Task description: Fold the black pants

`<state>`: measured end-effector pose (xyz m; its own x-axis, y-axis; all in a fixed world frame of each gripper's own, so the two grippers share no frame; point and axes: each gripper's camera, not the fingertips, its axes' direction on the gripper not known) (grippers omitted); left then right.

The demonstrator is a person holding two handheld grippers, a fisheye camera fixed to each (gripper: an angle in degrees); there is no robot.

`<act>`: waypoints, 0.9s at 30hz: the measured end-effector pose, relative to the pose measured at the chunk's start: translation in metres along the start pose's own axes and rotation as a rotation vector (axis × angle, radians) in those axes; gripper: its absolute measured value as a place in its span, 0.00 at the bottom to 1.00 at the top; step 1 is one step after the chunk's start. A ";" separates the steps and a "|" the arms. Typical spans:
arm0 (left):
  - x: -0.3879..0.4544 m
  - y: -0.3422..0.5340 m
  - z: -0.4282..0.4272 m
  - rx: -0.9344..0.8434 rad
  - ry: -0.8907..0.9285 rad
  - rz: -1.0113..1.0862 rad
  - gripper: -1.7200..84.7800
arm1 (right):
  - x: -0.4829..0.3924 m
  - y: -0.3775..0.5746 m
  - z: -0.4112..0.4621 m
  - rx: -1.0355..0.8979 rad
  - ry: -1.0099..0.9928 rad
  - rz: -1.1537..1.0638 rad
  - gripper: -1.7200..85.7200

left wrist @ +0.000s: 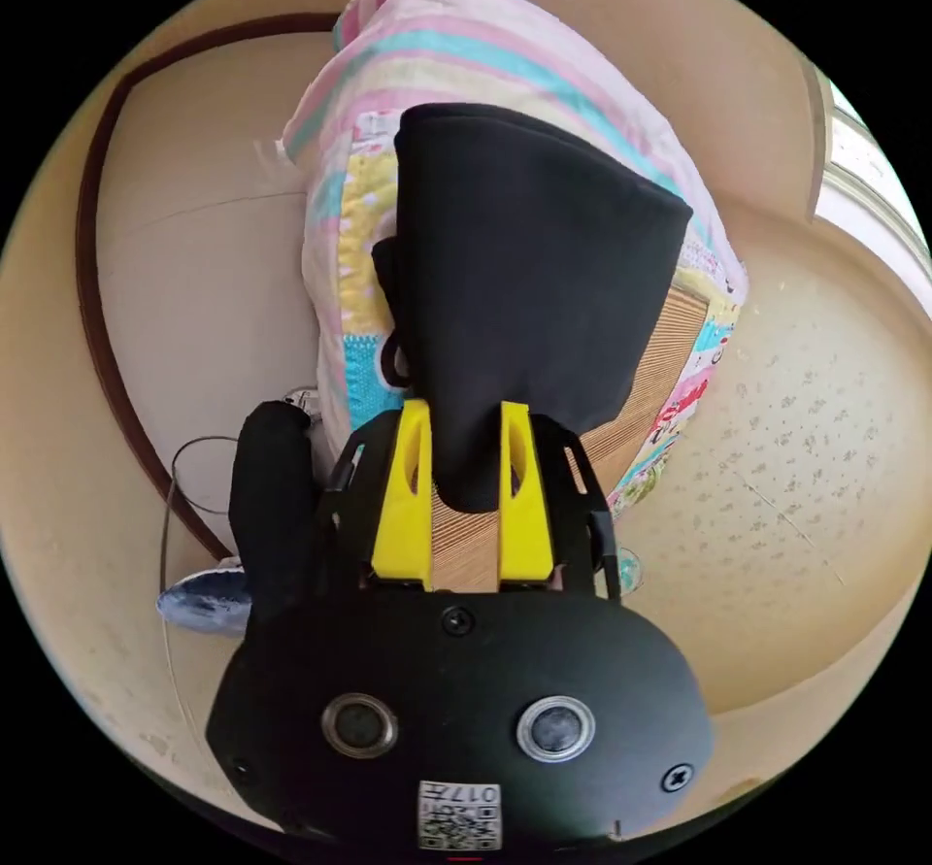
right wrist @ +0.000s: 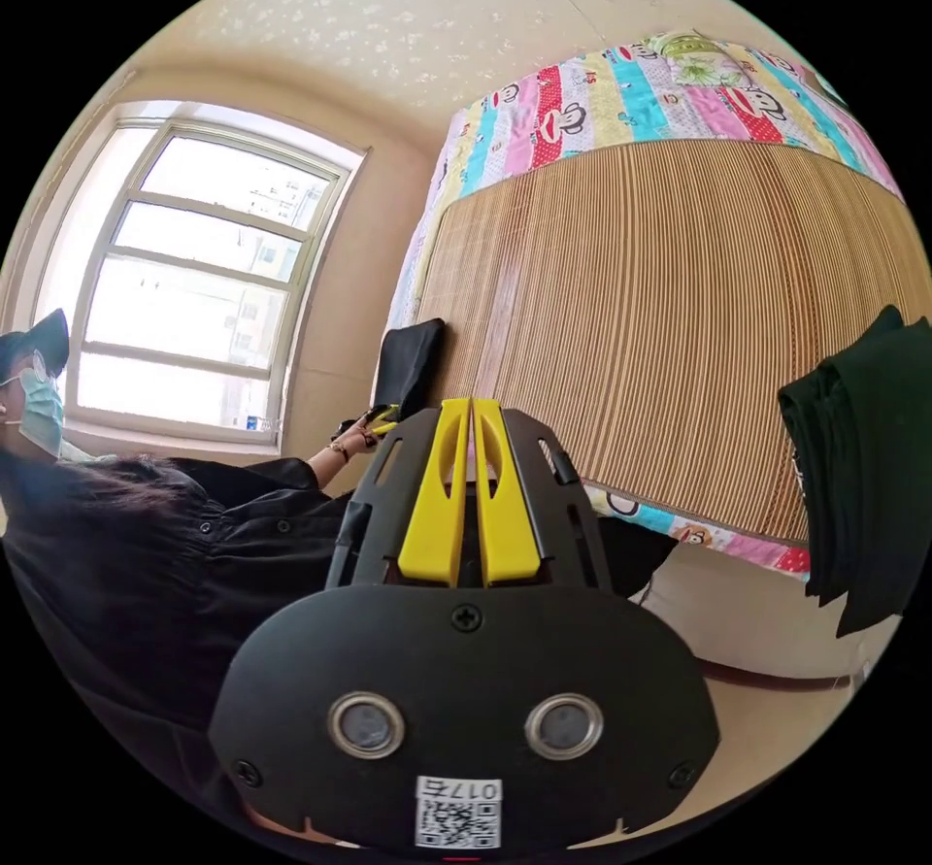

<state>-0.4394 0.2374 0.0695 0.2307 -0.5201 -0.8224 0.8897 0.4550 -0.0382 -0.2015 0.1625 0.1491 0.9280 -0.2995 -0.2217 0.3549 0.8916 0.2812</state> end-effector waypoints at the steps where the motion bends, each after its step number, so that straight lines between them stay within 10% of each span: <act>1: 0.017 0.006 -0.004 0.002 0.016 0.137 0.09 | -0.001 0.002 0.004 -0.005 0.012 0.018 0.02; 11: 0.166 0.146 0.072 -0.500 0.283 1.086 0.04 | -0.014 -0.020 0.037 -0.019 0.070 0.051 0.03; 14: 0.165 0.237 0.121 -0.968 0.485 1.243 0.01 | -0.022 -0.051 0.056 -0.028 0.069 0.011 0.03; 16: 0.139 0.327 0.139 -1.170 0.311 1.431 0.01 | -0.026 -0.083 0.078 -0.083 0.100 -0.021 0.03; 27: 0.017 0.237 0.046 -0.763 0.020 1.182 0.01 | -0.125 -0.283 0.362 -0.539 0.028 -0.438 0.13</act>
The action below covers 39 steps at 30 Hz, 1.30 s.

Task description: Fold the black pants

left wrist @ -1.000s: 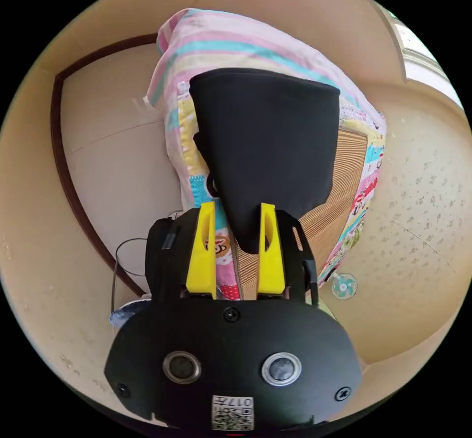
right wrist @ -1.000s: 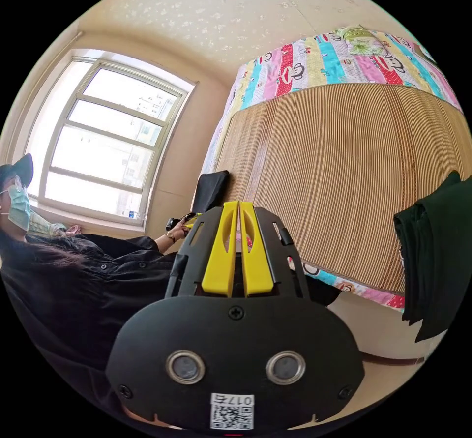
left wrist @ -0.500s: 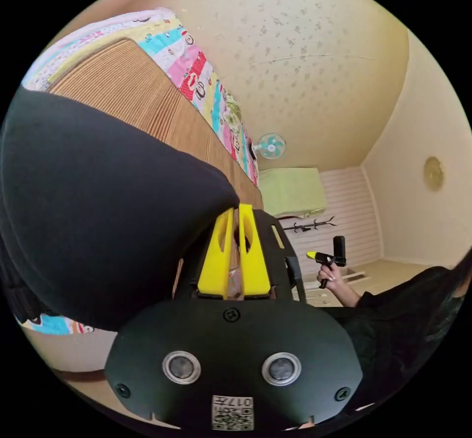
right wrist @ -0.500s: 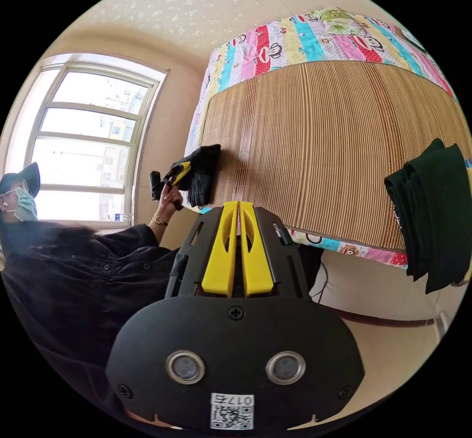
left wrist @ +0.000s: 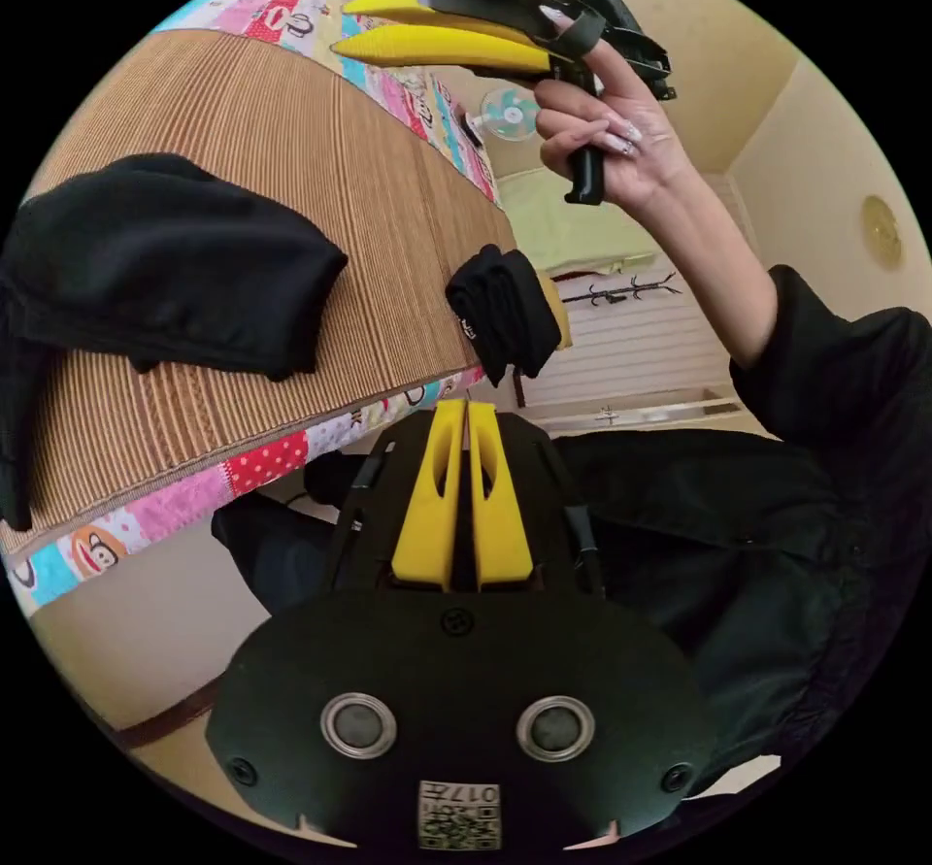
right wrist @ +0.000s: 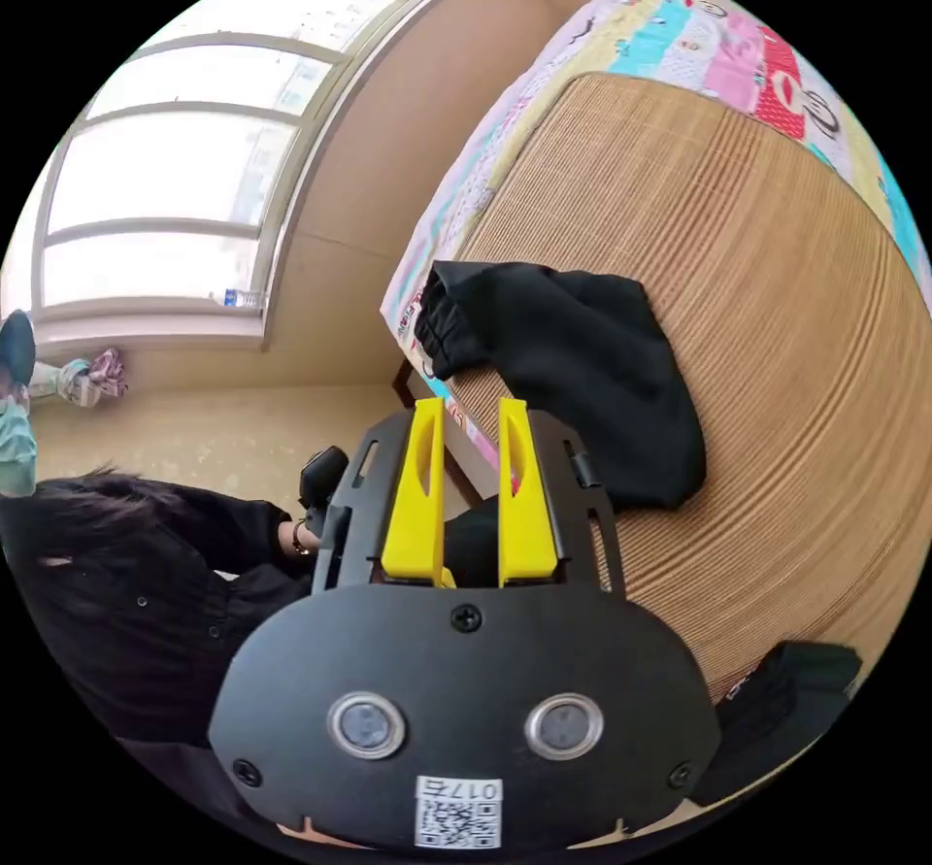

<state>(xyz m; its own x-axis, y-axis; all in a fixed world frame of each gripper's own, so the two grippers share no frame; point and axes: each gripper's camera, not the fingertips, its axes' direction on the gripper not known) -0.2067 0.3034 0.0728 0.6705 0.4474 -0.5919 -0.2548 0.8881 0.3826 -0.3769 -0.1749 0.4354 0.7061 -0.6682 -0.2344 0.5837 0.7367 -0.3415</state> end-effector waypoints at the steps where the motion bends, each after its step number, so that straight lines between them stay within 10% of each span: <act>1: -0.012 0.020 -0.015 0.063 0.005 -0.071 0.01 | -0.015 -0.045 0.029 -0.045 0.044 -0.071 0.14; 12: -0.012 0.114 -0.057 0.342 -0.072 -0.350 0.03 | -0.014 -0.249 0.230 -0.314 0.214 -0.016 0.13; 19: -0.026 0.121 -0.128 0.744 -0.043 -0.480 0.15 | 0.020 -0.132 0.107 -0.081 -0.432 0.077 0.07; 27: -0.054 0.044 -0.128 0.674 0.071 -0.548 0.25 | -0.009 0.016 -0.047 0.099 -0.810 -0.005 0.05; 39: 0.118 0.037 -0.187 0.759 -0.243 -0.132 0.22 | -0.156 0.224 -0.318 0.484 -0.779 -0.566 0.04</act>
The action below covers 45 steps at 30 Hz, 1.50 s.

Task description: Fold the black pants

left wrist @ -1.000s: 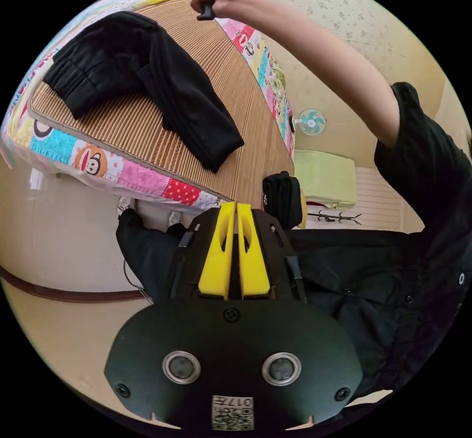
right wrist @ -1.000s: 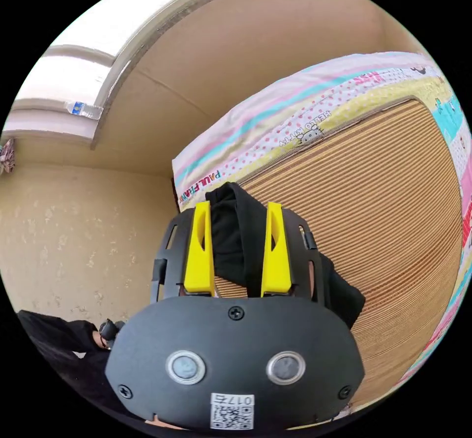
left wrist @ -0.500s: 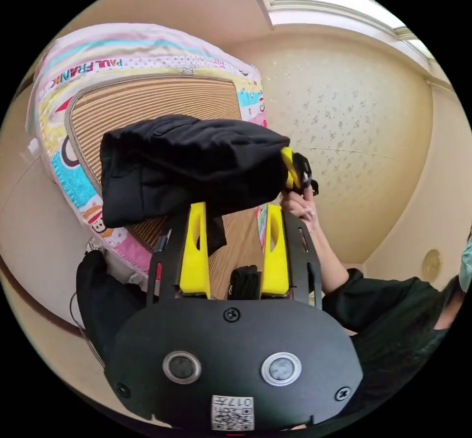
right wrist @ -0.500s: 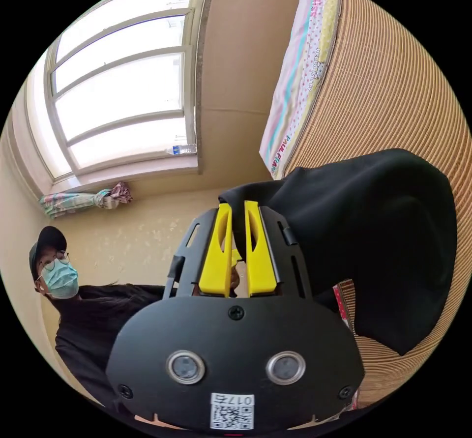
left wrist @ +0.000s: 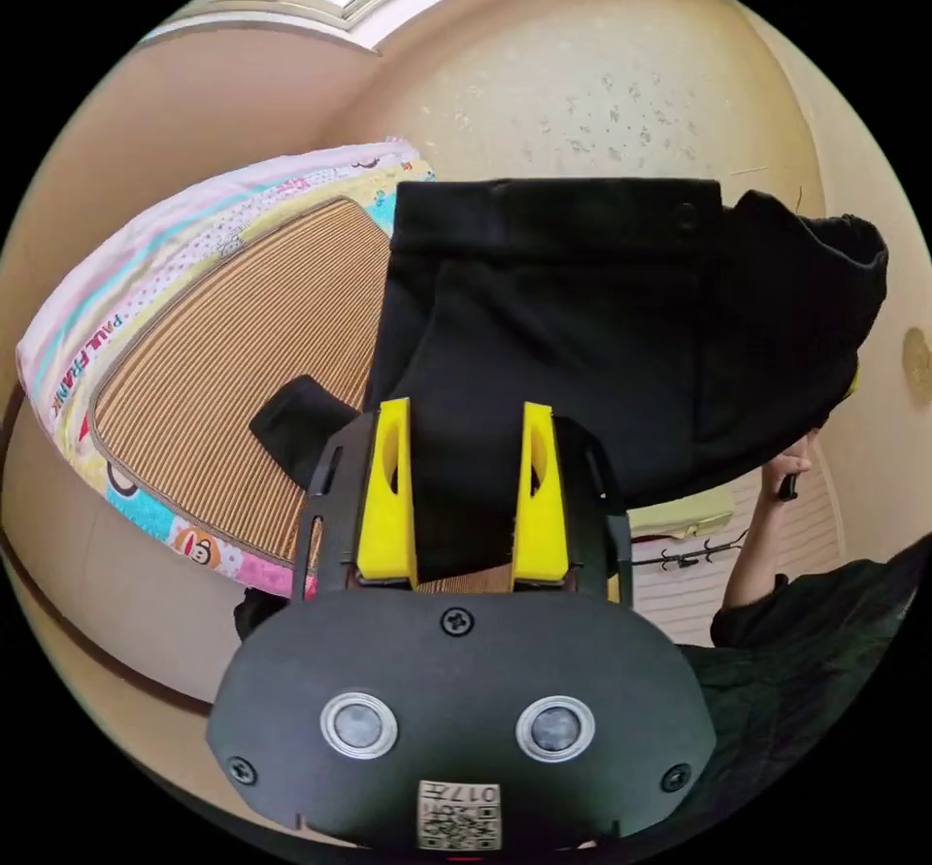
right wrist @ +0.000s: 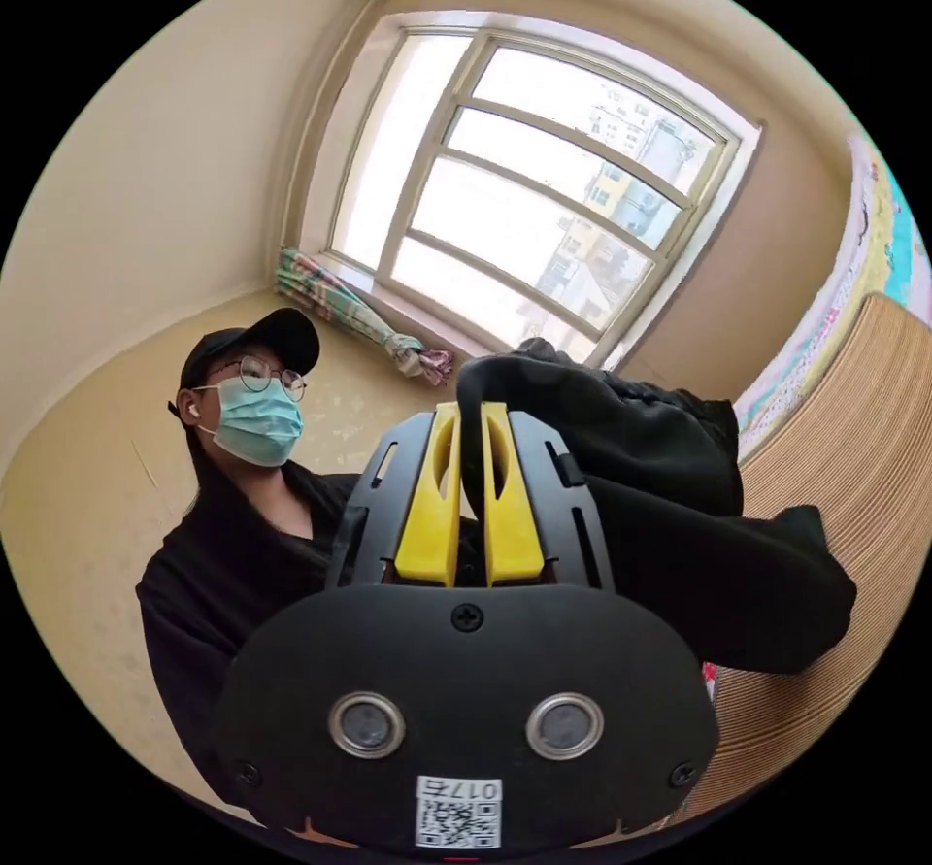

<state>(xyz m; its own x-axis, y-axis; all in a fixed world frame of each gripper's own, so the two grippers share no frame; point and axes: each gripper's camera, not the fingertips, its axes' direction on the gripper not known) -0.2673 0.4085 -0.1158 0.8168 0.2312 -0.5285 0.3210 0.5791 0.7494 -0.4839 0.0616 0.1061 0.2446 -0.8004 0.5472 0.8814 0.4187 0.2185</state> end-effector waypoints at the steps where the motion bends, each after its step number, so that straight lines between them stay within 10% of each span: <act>1: 0.008 -0.006 -0.012 0.028 0.053 0.020 0.23 | -0.034 -0.007 -0.001 -0.013 -0.009 -0.076 0.04; 11: 0.134 -0.044 0.085 -0.575 1.320 -0.030 0.17 | -0.251 -0.025 -0.006 -0.016 0.167 -0.506 0.03; 21: 0.307 -0.107 -0.113 0.113 0.785 0.666 0.08 | -0.363 0.086 -0.114 0.475 0.618 -0.476 0.04; 30: 0.415 -0.303 0.128 -0.143 0.035 0.515 0.12 | -0.162 -0.063 -0.300 0.624 1.521 0.264 0.08; 45: 0.026 -0.158 0.217 -0.721 -0.439 -0.036 0.14 | 0.158 0.283 -0.316 0.234 0.986 1.024 0.04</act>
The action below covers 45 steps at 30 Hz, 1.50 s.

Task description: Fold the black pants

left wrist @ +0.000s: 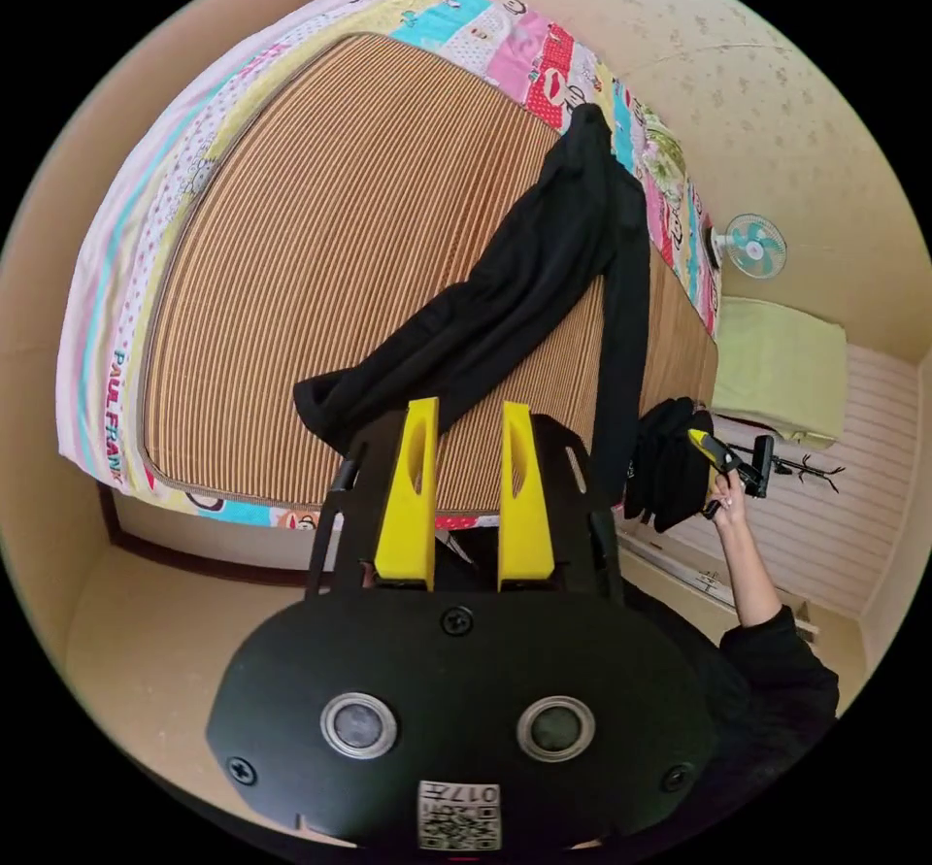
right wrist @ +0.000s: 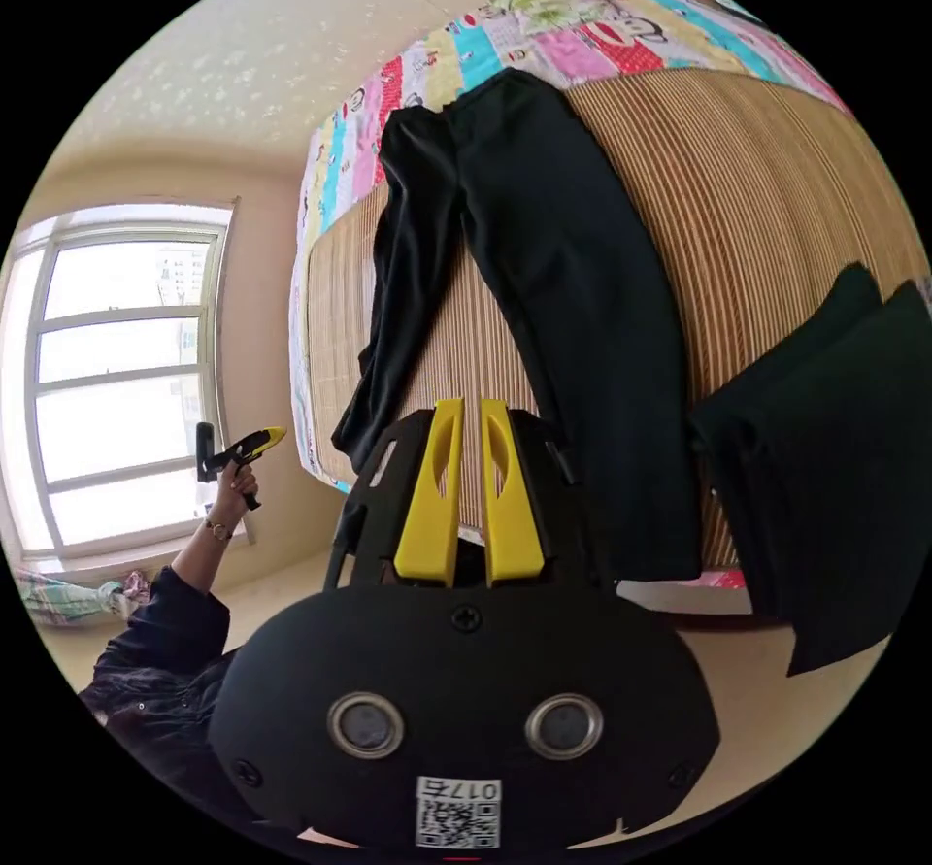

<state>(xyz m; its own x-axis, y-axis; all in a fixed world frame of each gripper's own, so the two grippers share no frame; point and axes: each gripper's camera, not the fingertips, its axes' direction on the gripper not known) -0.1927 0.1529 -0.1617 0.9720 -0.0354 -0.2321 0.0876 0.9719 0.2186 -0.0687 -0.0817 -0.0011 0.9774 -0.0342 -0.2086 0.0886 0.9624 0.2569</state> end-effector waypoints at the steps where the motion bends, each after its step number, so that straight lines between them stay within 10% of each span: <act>1: -0.006 -0.002 0.009 -0.034 -0.051 0.008 0.15 | 0.009 0.007 0.016 -0.035 -0.037 0.017 0.04; 18: -0.036 -0.128 0.071 -0.266 -0.282 0.291 0.11 | -0.017 0.014 0.120 -0.413 -0.132 -0.070 0.05; 26: -0.051 -0.068 0.052 -0.214 0.808 0.240 0.07 | 0.012 0.002 0.084 -0.342 -0.228 0.023 0.05; 32: -0.135 -0.024 0.082 -0.188 0.314 -0.207 0.07 | 0.027 0.000 0.080 -0.381 -0.141 0.033 0.05; 45: -0.028 -0.135 0.113 -0.248 -0.038 0.148 0.14 | 0.020 -0.005 0.130 -0.457 -0.172 0.022 0.11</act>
<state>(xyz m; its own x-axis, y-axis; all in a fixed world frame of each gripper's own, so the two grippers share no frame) -0.2067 -0.0037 -0.0777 0.9781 0.1071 -0.1785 -0.1074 0.9942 0.0081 -0.0248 -0.1218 0.1163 0.9990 -0.0198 -0.0390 0.0121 0.9820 -0.1887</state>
